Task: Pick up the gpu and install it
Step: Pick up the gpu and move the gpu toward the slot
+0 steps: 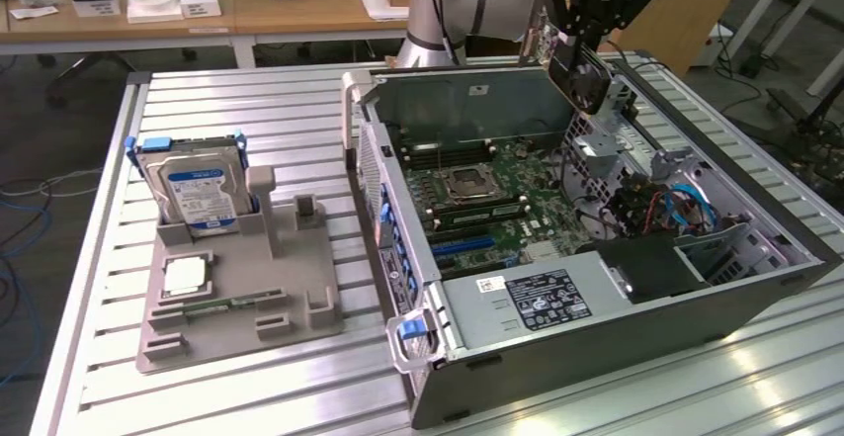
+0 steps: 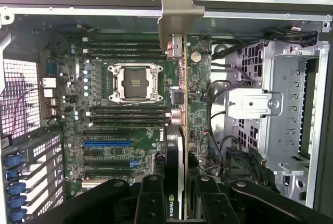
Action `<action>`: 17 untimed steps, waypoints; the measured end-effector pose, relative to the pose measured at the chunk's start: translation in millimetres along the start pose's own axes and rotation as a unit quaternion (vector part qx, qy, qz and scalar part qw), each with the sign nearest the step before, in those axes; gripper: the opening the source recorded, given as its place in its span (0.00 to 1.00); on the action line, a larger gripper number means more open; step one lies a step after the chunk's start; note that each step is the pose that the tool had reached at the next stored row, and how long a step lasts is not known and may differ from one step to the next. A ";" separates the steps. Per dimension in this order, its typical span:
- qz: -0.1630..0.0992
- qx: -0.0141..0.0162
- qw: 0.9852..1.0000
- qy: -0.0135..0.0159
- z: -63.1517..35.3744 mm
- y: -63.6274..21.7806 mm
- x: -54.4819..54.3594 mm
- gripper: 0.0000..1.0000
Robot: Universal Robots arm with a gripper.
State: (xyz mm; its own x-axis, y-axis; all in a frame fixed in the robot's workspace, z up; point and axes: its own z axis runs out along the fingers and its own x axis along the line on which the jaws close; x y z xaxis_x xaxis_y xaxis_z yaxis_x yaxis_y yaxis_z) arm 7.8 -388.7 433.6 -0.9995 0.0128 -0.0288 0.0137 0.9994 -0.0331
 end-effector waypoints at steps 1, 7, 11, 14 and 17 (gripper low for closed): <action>0.000 0.000 1.000 0.000 0.0 0.0 0.0 0.27; 0.000 0.000 1.000 0.000 0.0 0.0 0.0 0.27; 0.000 0.000 1.000 0.000 0.0 0.0 0.0 0.27; 0.000 0.000 1.000 0.000 0.0 0.0 -1.1 0.27; 0.000 0.000 1.000 0.000 0.2 0.1 -5.7 0.27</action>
State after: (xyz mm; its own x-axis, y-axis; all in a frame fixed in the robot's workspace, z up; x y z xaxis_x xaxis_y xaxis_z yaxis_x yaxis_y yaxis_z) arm 13.6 -388.6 433.6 -0.9995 0.0127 -0.0288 0.0137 0.9994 -0.0331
